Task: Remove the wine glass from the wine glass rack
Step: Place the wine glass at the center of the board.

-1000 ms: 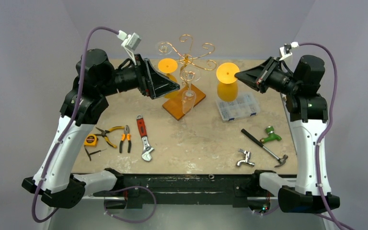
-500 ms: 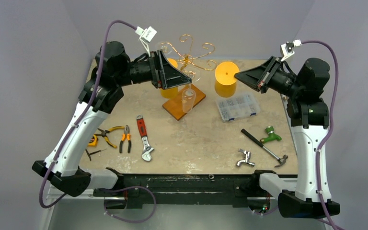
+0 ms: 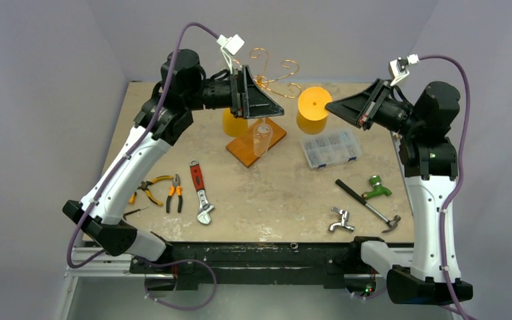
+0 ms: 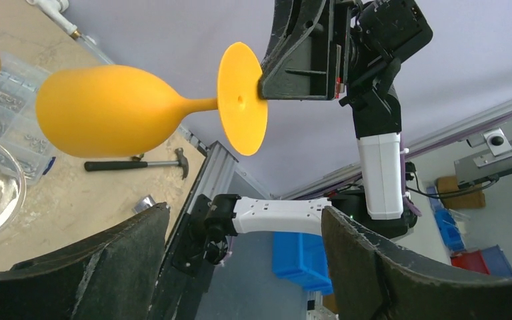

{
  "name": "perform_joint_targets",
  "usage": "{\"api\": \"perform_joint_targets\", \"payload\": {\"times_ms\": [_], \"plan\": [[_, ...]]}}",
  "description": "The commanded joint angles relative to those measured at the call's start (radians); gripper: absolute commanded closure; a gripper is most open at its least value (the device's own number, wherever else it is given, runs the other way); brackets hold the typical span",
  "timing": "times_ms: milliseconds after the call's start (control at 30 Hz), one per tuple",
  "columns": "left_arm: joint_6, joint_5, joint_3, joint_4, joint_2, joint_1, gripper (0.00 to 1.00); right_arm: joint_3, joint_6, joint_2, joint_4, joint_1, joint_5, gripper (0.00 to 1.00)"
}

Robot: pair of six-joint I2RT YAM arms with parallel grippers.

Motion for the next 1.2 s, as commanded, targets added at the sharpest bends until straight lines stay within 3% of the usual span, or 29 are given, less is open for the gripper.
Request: {"api": "perform_joint_targets", "payload": {"times_ms": [0,533,1167], "plan": [[-0.031,0.045,0.056,0.077,0.029,-0.014,0.19,-0.007,-0.02,-0.016,0.064,0.001,-0.032,1.0],[-0.107,0.08,0.106,0.188,0.153,-0.046,0.29,0.031,-0.053,0.049,0.06,0.032,-0.034,1.0],[-0.156,0.058,0.107,0.25,0.202,-0.1,0.5,0.056,-0.077,0.079,0.043,0.081,-0.033,1.0]]}}
